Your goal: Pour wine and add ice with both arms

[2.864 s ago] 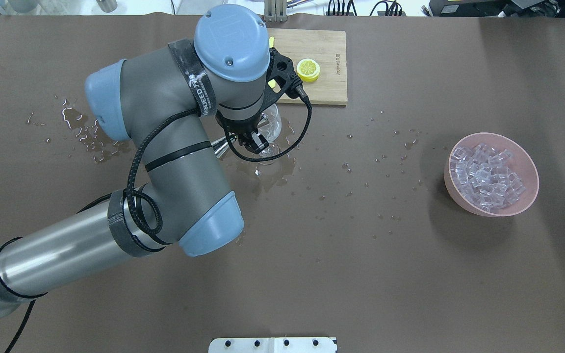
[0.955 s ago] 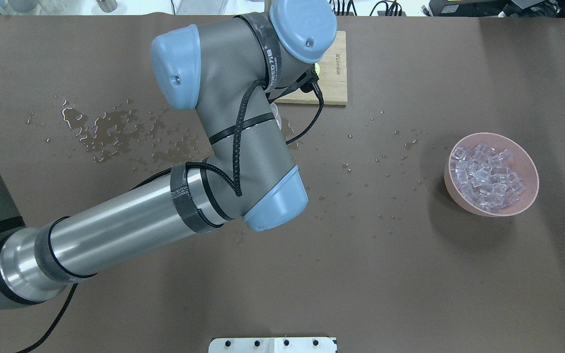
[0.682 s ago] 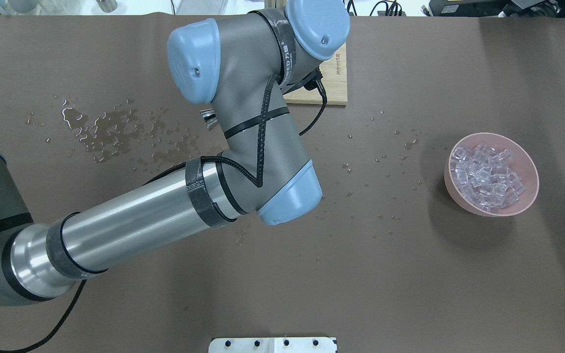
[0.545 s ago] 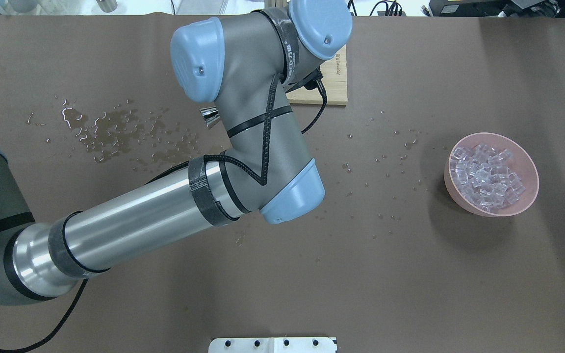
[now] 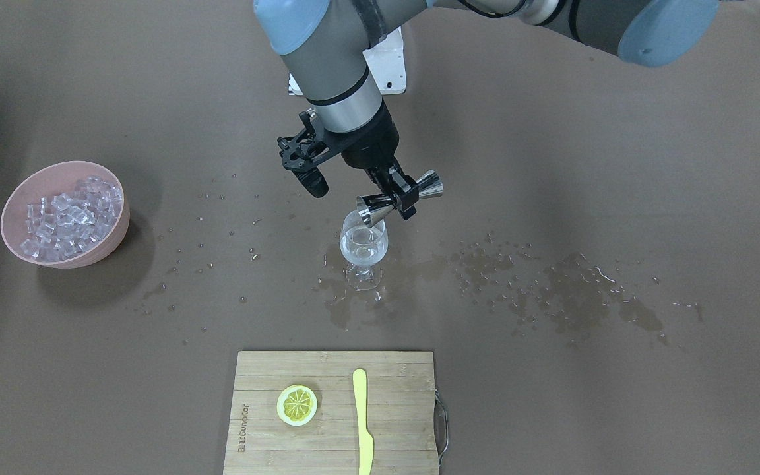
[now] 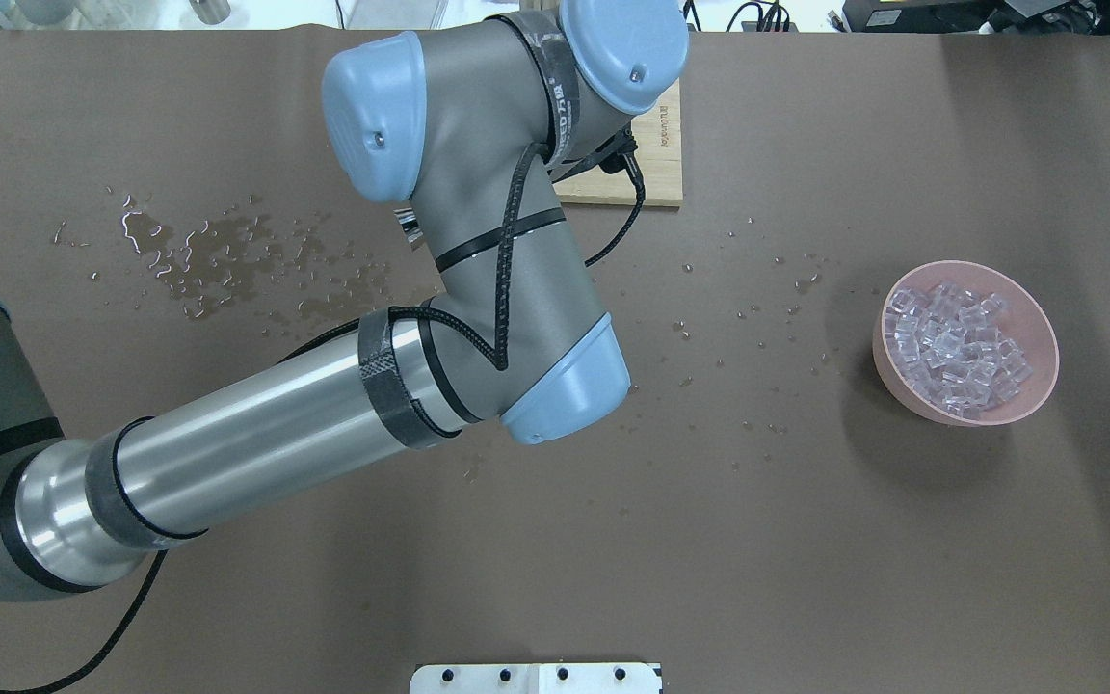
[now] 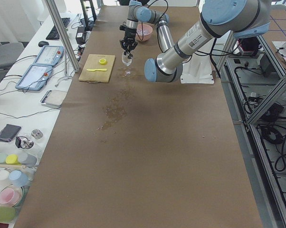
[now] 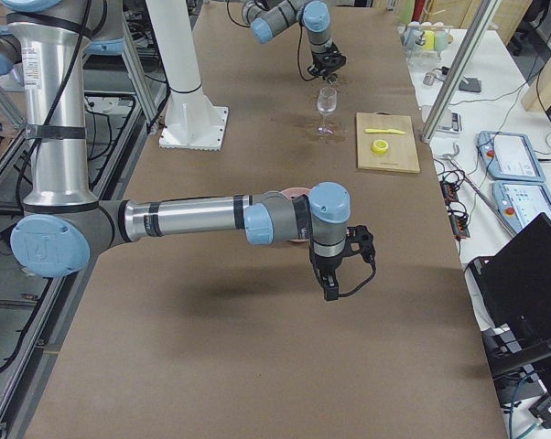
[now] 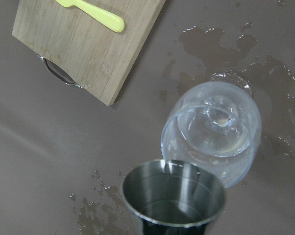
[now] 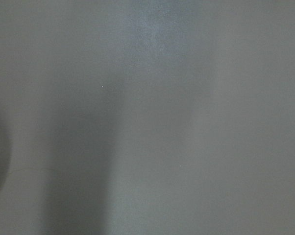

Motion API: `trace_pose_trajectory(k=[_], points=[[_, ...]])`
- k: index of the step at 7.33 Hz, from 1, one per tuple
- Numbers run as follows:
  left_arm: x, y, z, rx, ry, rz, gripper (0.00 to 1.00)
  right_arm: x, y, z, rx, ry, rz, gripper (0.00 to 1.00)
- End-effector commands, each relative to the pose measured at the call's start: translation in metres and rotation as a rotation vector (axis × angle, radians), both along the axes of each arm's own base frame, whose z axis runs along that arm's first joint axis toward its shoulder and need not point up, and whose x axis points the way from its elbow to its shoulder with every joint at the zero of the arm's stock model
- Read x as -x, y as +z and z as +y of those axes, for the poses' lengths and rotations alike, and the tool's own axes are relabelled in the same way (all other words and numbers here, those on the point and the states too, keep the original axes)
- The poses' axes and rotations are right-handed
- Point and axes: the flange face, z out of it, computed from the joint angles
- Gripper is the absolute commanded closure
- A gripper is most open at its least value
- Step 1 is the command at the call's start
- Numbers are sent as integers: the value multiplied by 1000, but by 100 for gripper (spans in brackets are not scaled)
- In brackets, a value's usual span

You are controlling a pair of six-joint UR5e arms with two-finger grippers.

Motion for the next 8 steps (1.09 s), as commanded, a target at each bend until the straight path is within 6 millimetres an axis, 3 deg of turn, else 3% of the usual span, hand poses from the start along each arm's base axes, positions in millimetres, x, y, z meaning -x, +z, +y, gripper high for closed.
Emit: trace_pose_trajectory(k=[1,3,4,6,8], points=[[32,18,-11,-14,-23,120,100,0,0,0,0,-1,-3,0],[96,57,-34,56,-50,282,100,0,-1,0,-1,-1,-3,0],[116,73,-34,90,-112,383,100,0,-1,0,-3,-1,-3,0],[139,109,-44,148,-254,492,100,0,0,0,0,-1,-3,0],[167,145,-26,139,-316,595,100,0,1,1,2,-1,-3,0]])
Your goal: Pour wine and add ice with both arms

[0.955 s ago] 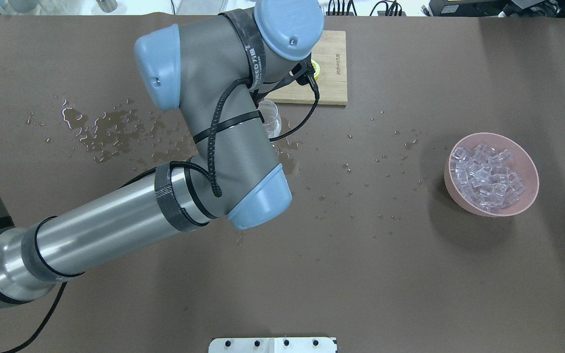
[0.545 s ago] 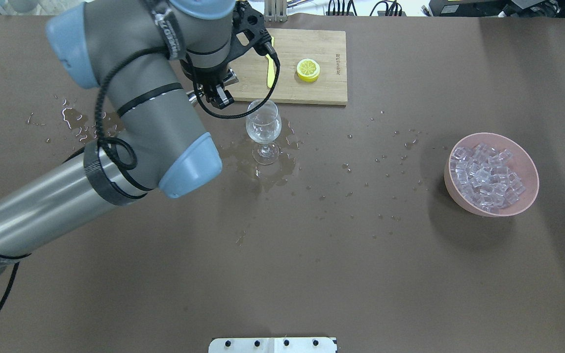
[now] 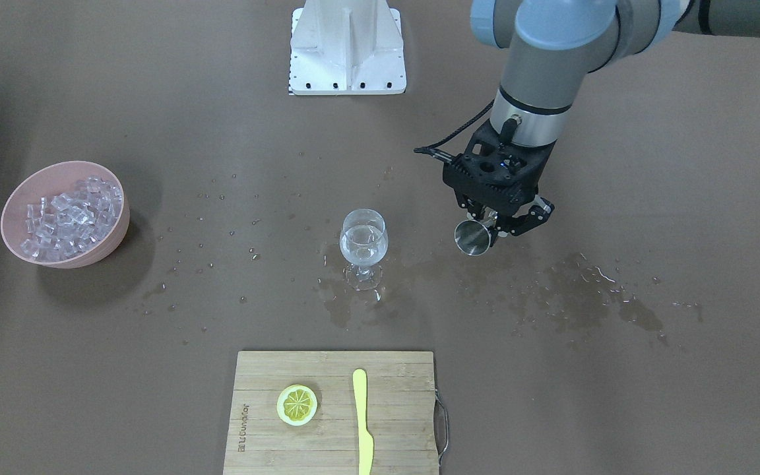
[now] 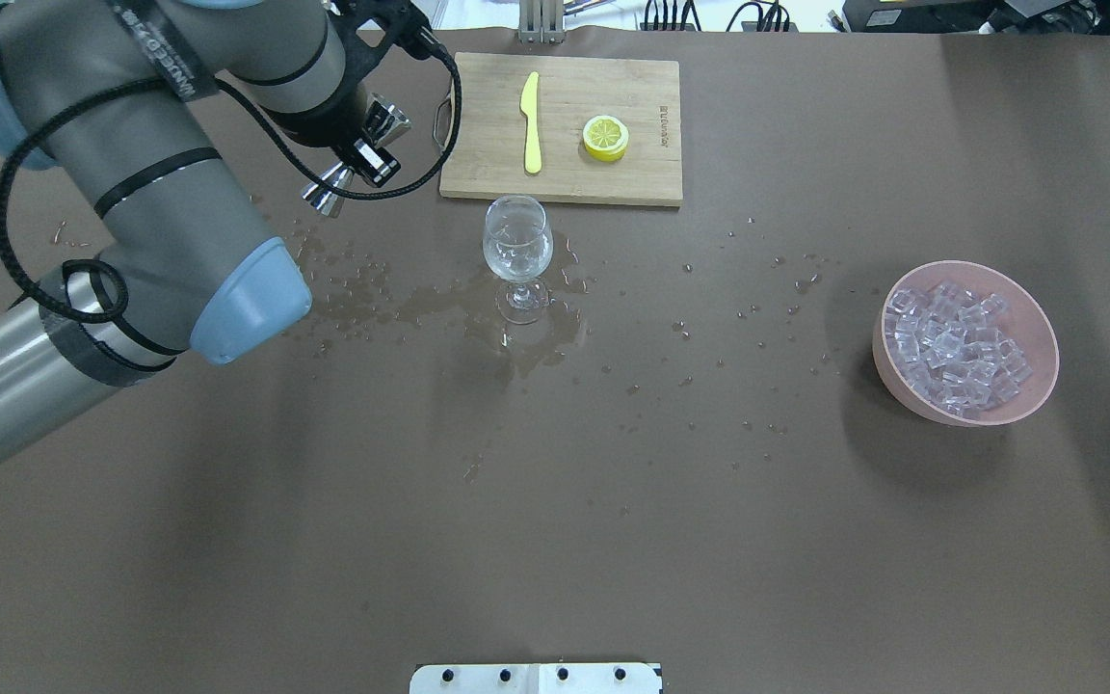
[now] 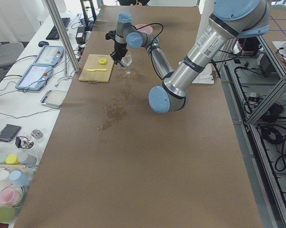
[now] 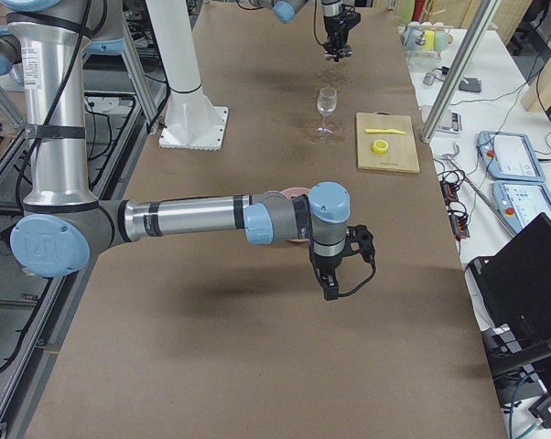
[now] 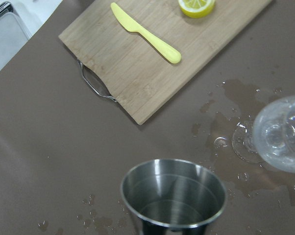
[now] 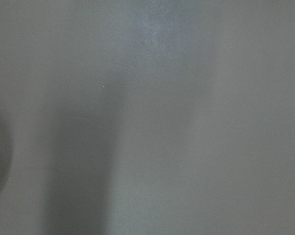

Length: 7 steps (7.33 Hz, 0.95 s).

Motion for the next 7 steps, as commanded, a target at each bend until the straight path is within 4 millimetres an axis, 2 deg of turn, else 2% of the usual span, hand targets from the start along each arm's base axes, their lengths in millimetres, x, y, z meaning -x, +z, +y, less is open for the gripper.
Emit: trace_pose_trajectory(k=[1,2,3,4,5,6,7], points=[[29,30,24,17,-75,100,100,0,0,0,0,0,0,0],[41,39,37,46,-125,152,100,0,0,0,0,0,0,0],[52,63,43,62,-199,212,100,-1,1,1,1,2,0,0],[66,94,46,51,-306,258,100,-1,1,2,2,0,0,0],[81,120,52,74,-455,348,100,-1,1,2,0,0,0,0],[90,136,55,98,-594,379,100,-1,0,2,-1,0,0,0],[81,142,59,101,-772,410,100,-1,0,2,-1,0,0,0]])
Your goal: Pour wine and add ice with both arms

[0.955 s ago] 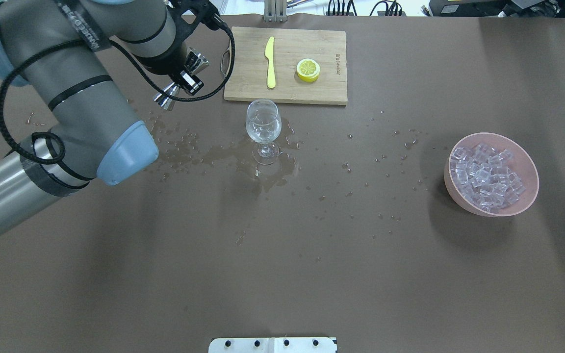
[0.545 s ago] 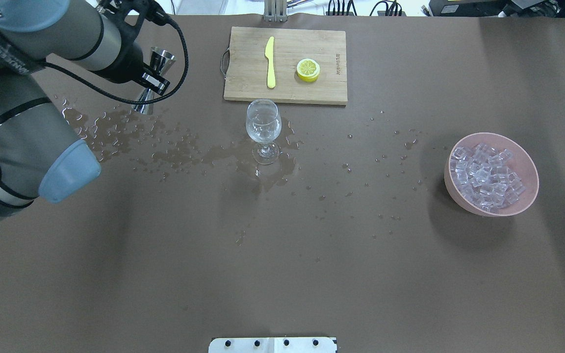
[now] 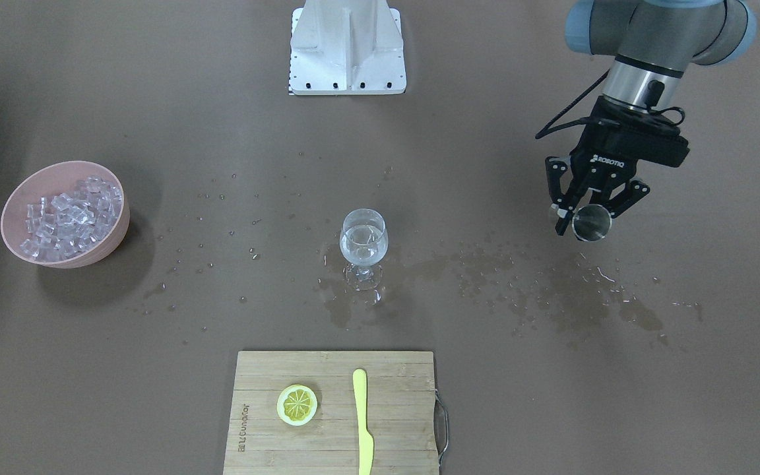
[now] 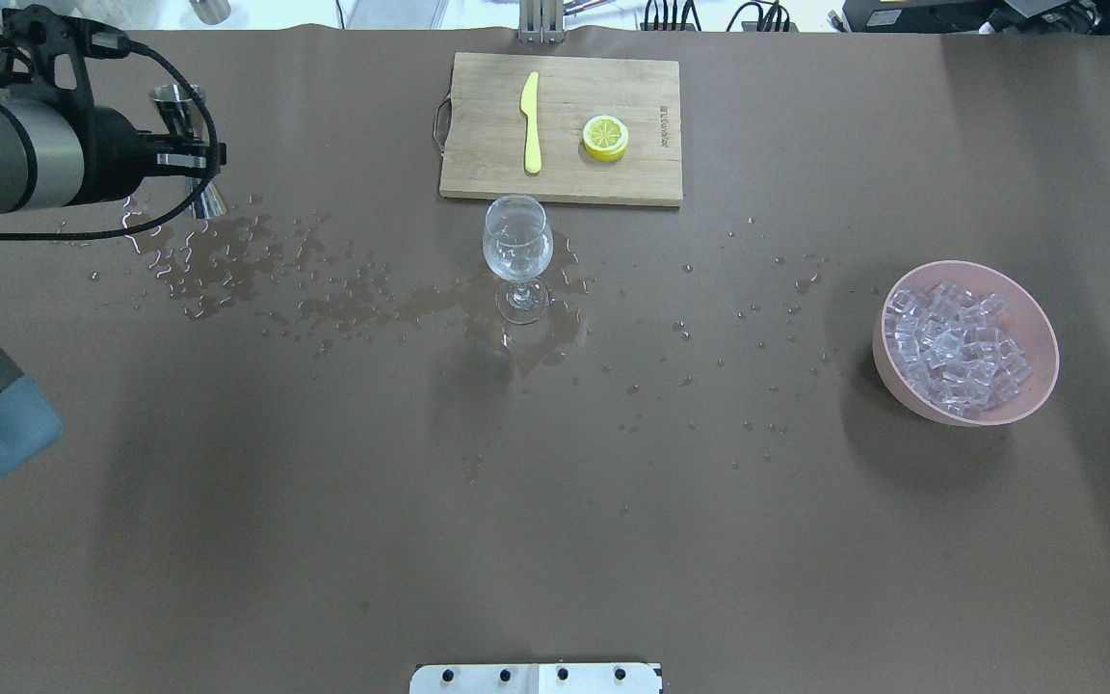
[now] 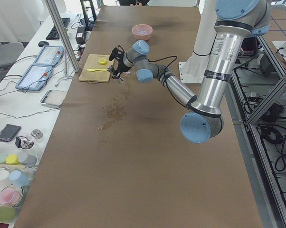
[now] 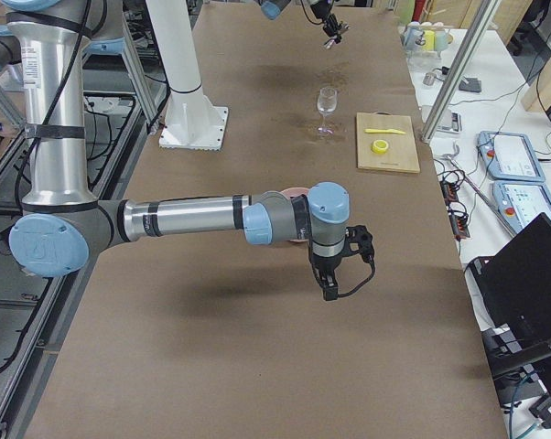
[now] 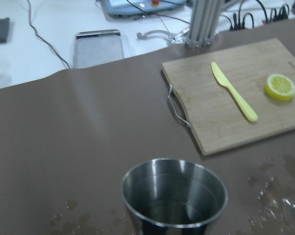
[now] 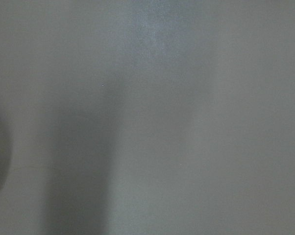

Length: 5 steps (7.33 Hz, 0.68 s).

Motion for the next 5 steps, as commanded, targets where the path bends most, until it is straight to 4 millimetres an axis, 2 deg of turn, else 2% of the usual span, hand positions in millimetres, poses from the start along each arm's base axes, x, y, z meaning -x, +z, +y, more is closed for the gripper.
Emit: trace_pose_trajectory(k=[1,2,3,4,5], points=[[-7,16,7,32,-331,70,100,1,1,0,3,0,0,0],[-9,31,7,52,-459,81,100,0,1,1,2,0,0,0],[-12,60,1,49,-568,25,100,0,1,1,2,0,0,0],[-11,97,-8,52,-654,-43,100,0,1,1,3,1,0,0],[-1,138,-2,56,-693,-114,100,0,1,1,3,1,0,0]])
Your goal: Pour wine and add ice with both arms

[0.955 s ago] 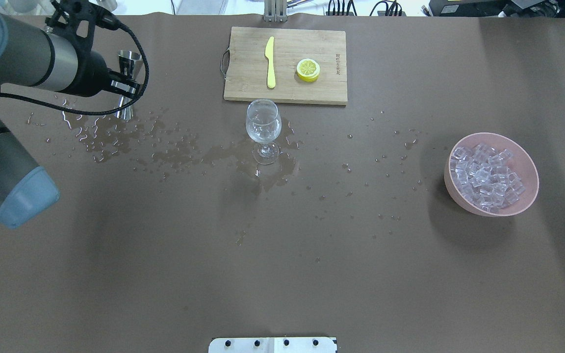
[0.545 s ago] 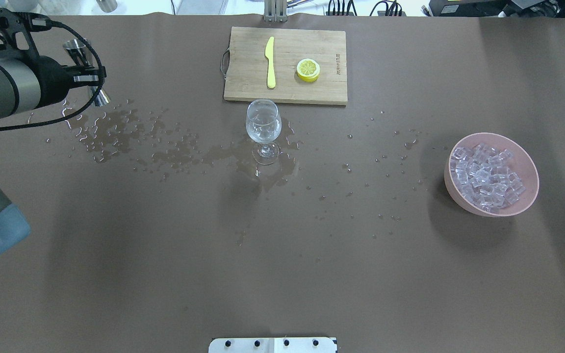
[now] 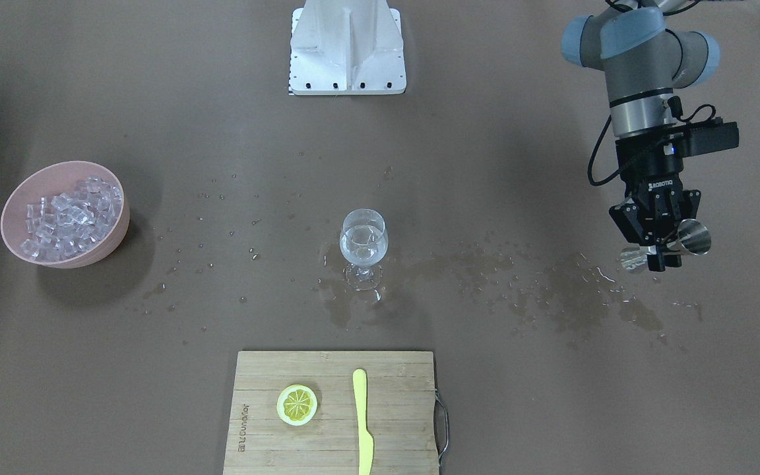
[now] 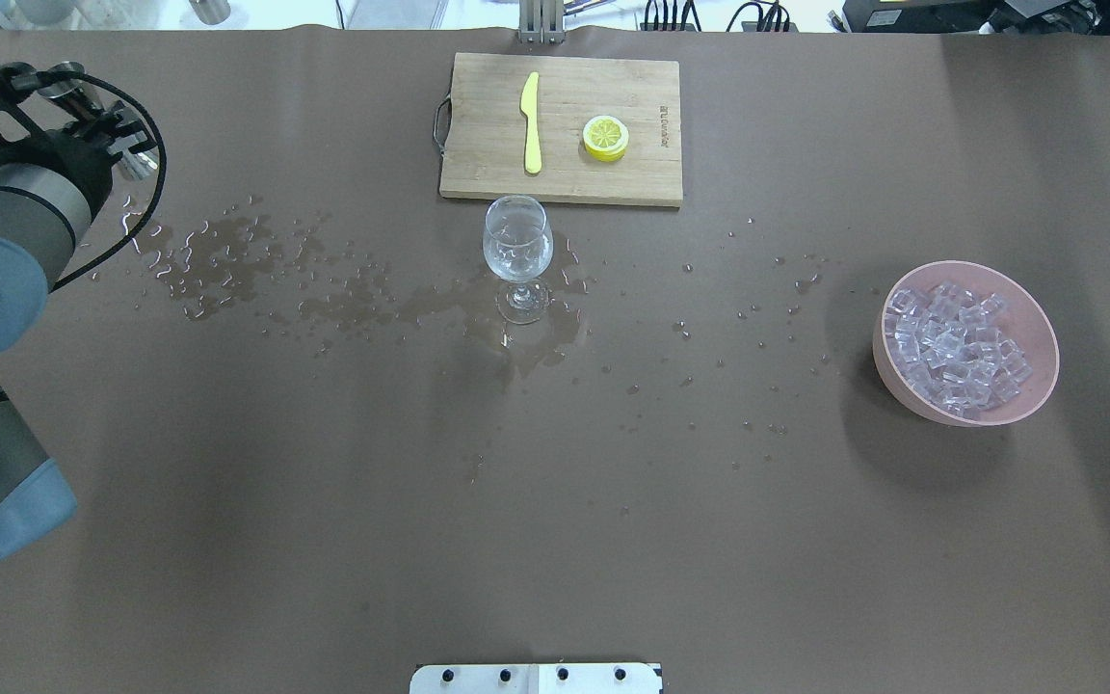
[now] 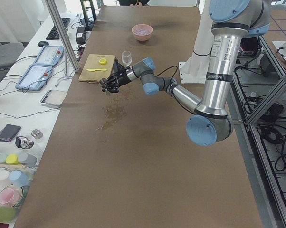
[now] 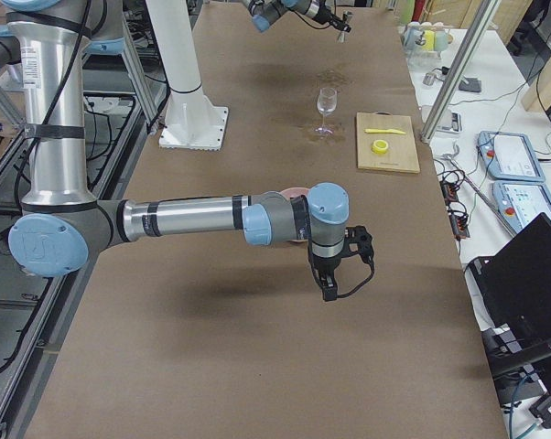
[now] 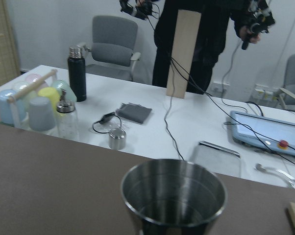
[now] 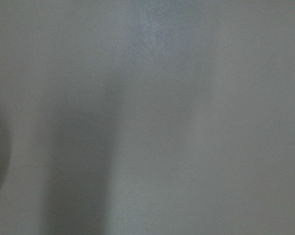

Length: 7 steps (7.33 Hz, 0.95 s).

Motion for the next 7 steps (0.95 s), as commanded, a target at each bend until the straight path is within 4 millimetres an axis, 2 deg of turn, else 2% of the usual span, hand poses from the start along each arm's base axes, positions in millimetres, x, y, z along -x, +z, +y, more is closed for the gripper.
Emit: trace_pose_trajectory(k=[1,2,3,4,5,7], points=[[30,95,19,55,-85,-141,100,0,0,0,0,1,0,0],[36,133,24,56,-83,-150,100,0,0,0,-1,-1,0,0],[32,177,21,76,-82,-175,100,0,0,0,0,1,0,0],[28,209,19,61,-80,-160,100,0,0,0,2,1,0,0],[20,230,13,67,-79,-168,100,0,-1,0,-1,1,0,0],[12,224,6,56,-69,-172,100,0,-1,-1,-1,1,1,0]])
